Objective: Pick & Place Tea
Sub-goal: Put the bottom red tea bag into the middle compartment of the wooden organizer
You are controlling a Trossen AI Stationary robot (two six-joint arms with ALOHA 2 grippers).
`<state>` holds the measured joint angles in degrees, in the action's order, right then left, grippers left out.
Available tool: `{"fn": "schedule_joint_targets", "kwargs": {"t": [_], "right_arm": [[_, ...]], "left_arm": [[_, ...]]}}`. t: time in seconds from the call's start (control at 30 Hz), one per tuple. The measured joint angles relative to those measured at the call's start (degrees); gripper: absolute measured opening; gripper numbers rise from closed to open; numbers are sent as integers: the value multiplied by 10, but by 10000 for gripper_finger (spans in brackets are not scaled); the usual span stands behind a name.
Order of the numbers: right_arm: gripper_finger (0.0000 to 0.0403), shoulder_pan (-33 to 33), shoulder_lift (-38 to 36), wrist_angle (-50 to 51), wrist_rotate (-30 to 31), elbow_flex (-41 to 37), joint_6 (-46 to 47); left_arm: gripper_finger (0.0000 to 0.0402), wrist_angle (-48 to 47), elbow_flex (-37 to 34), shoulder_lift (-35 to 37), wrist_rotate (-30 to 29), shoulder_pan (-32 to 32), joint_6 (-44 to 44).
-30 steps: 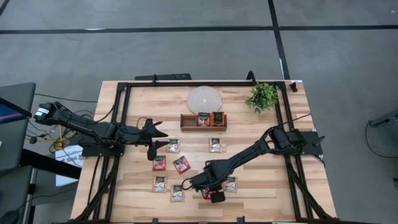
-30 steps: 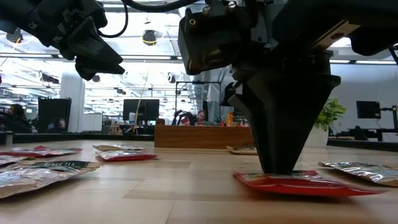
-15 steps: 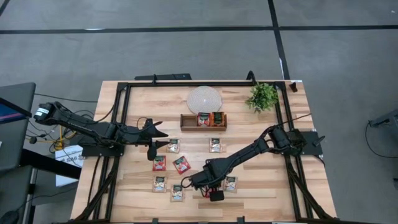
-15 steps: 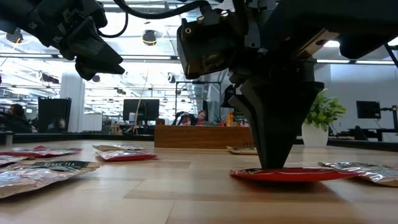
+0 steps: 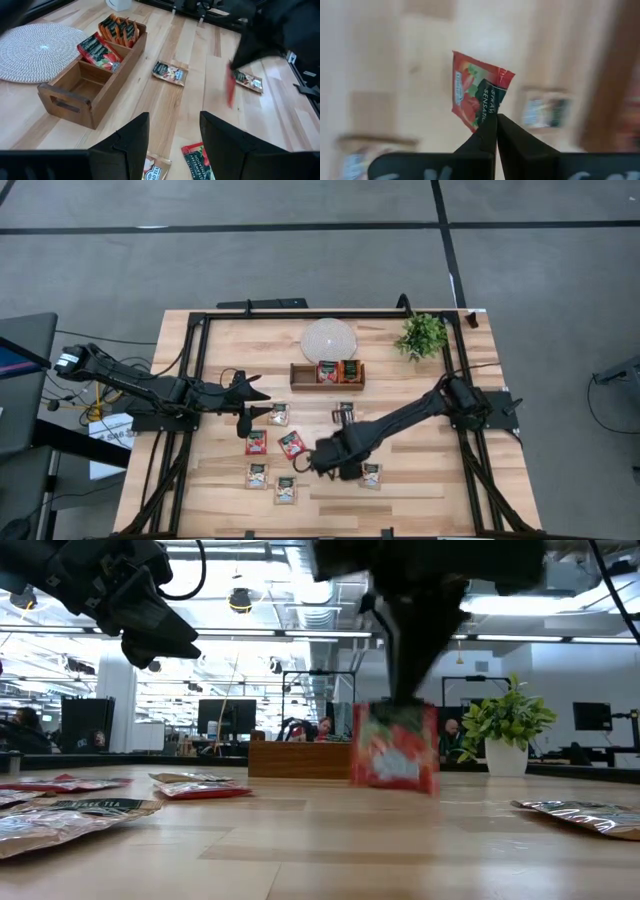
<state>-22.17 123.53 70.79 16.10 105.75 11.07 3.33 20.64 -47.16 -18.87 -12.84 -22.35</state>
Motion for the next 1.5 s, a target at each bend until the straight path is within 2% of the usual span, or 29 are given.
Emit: {"fn": "schedule_joint_targets", "kwargs": {"t": [0.17,0.37,0.7,0.83,1.13,1.5], "right_arm": [[0,36,-14,47,92,50,-59],[0,106,-13,56,113,80,-155],[0,213,-13,55,110,83,-281],[0,239,-13,49,88,84,-315],[0,272,-13,15,45,84,-355],[0,293,-13,-12,14,84,-386]], "left_arm": [[167,2,0,0,0,0,3],[167,2,0,0,0,0,2],[167,2,0,0,-5,0,2],[167,2,0,0,-9,0,2],[167,2,0,0,-35,0,3],[167,2,0,0,-40,0,3]]}}
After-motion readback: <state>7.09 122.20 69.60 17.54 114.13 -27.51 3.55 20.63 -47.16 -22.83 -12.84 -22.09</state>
